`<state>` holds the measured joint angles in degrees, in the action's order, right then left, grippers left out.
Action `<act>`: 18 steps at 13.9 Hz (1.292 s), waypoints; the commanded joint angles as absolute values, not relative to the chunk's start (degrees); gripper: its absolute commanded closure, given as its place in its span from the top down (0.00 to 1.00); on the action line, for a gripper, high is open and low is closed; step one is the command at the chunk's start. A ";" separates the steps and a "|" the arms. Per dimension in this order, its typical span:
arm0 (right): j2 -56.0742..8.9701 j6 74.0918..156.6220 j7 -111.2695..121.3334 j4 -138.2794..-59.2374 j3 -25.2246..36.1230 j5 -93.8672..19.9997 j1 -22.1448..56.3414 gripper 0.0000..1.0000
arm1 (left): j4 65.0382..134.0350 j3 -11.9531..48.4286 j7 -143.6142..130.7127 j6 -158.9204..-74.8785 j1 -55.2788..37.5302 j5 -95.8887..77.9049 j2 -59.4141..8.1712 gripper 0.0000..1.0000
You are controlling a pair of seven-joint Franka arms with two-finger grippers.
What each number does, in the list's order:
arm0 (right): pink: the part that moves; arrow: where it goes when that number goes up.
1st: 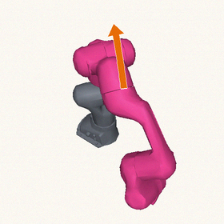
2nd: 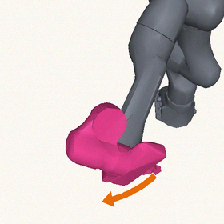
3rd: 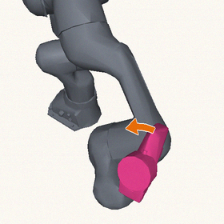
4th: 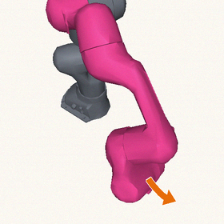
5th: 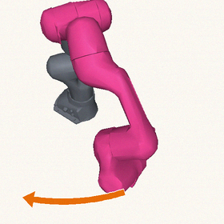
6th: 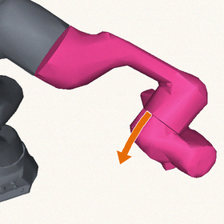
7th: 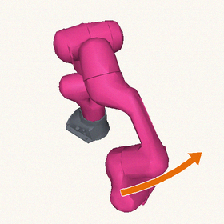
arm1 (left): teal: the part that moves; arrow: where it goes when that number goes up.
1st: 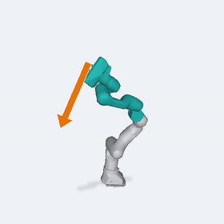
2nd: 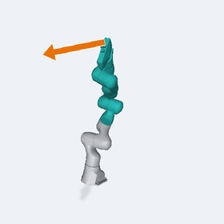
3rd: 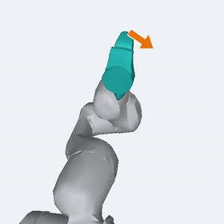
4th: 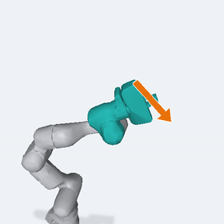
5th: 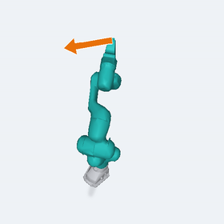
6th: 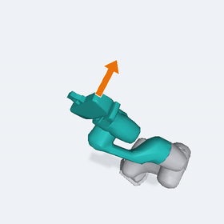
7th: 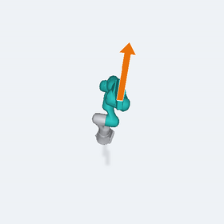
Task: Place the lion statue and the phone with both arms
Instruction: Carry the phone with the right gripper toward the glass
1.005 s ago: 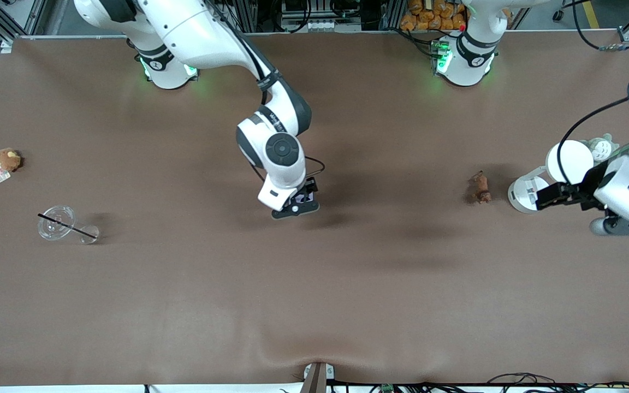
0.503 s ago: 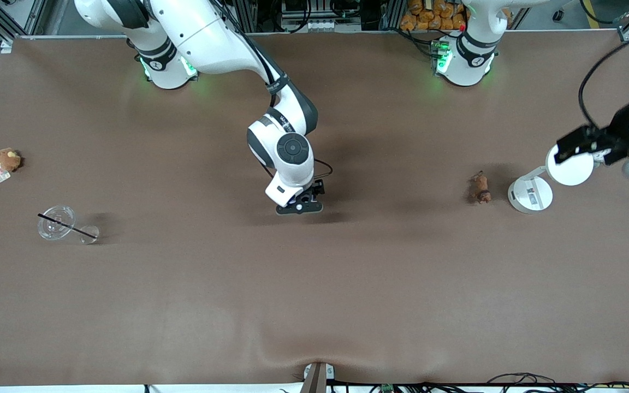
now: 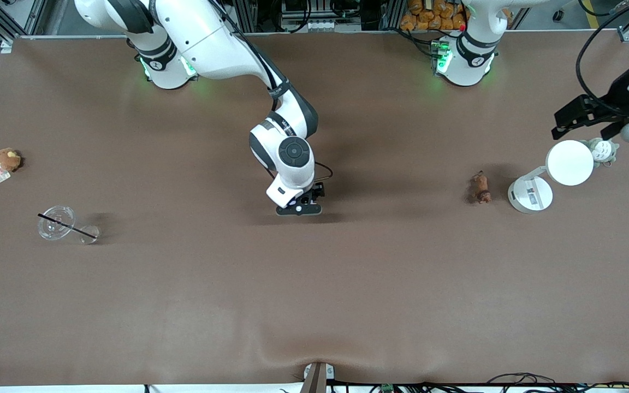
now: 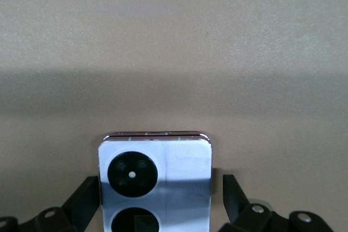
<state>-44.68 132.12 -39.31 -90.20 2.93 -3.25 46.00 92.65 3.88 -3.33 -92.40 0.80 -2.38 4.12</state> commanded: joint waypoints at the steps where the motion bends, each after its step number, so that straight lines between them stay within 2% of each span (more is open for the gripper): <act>1: -45.44 132.63 -40.52 -89.74 3.34 -3.78 46.84 1.00 | 87.19 2.20 -0.01 -90.09 1.41 -3.16 1.76 1.00; 5: -45.62 132.80 -40.61 -90.53 2.99 -3.95 46.85 0.98 | 86.66 2.11 0.26 -90.09 1.41 -2.64 1.58 1.00; 6: -45.62 132.72 -40.52 -90.53 2.99 -5.78 46.85 0.54 | 86.49 2.11 0.87 -90.09 1.41 -2.90 1.15 1.00; 7: -45.62 132.89 -40.52 -90.53 2.99 -7.11 47.02 0.23 | 86.48 2.11 1.66 -90.09 1.41 -3.42 0.97 1.00; 8: -45.53 132.89 -40.43 -90.53 2.90 -7.38 47.11 0.12 | 86.48 1.94 1.76 -90.09 1.41 -3.51 0.97 1.00; 11: -44.48 132.28 -40.43 -90.62 2.99 -7.38 46.58 0.09 | 86.48 1.85 1.76 -90.09 1.41 -3.52 1.05 1.00; 13: -41.50 131.14 -40.52 -91.66 3.25 -7.38 45.10 0.05 | 86.48 1.76 1.76 -90.09 1.58 -3.52 1.05 1.00; 18: -34.11 123.59 -34.04 -91.85 3.34 -6.68 33.87 0.03 | 86.57 1.76 1.76 -90.09 1.67 -3.52 0.88 1.00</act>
<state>-38.26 126.46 -38.08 -89.73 4.38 -6.47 38.97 88.31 1.77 0.46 -91.50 1.07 -2.41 1.72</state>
